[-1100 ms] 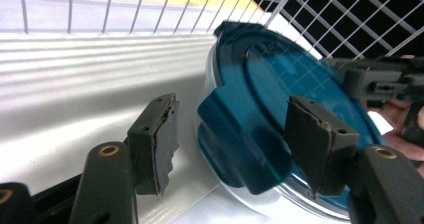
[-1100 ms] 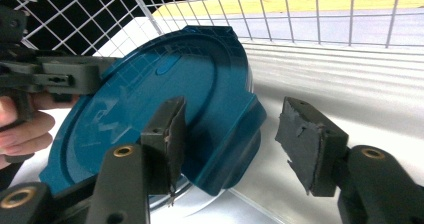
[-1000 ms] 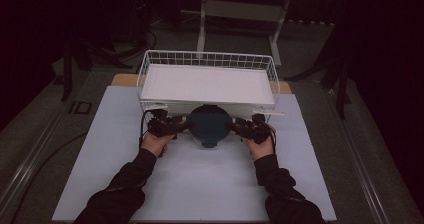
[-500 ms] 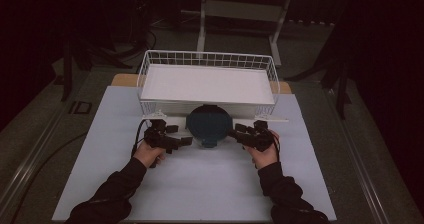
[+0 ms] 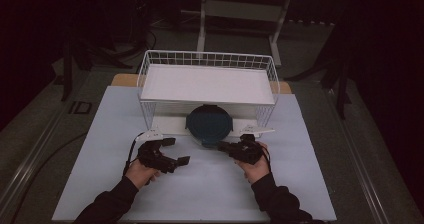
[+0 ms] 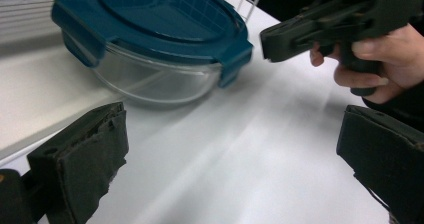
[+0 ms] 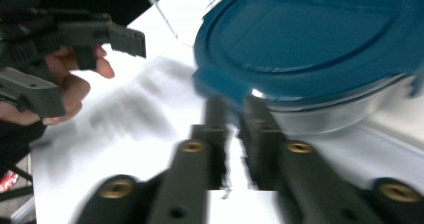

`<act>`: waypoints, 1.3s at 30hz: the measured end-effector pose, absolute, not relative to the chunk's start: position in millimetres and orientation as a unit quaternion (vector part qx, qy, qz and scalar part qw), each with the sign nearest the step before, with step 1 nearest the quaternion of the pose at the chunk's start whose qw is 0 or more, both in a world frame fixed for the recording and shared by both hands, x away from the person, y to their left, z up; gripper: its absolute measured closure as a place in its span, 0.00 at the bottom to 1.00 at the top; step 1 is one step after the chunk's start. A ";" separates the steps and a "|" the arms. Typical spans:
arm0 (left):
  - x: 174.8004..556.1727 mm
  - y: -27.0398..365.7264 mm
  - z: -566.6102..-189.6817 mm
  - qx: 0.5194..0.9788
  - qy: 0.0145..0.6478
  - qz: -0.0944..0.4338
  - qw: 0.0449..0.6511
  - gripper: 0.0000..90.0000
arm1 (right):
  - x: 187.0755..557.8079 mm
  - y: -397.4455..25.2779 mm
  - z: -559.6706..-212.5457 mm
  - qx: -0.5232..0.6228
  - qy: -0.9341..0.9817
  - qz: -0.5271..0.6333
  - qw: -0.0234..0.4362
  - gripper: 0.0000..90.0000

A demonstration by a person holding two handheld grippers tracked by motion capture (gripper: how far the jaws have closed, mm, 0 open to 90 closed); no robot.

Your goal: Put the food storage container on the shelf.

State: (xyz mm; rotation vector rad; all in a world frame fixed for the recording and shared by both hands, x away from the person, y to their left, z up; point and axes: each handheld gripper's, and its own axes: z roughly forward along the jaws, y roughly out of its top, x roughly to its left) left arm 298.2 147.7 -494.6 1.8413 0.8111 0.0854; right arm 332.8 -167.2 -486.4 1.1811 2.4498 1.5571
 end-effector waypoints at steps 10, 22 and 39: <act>291.8 151.1 -498.0 0.768 0.343 0.039 0.540 0.01 | 329.4 -145.5 -499.5 0.358 0.805 0.473 -0.019 1.00; 290.7 149.4 -500.9 0.771 0.340 0.042 0.537 0.01 | 346.1 -134.6 -506.4 0.367 0.807 0.462 -0.007 1.00; 287.9 151.2 -500.4 0.766 0.332 0.046 0.548 0.01 | 374.3 -133.3 -506.3 0.384 0.799 0.463 0.010 1.00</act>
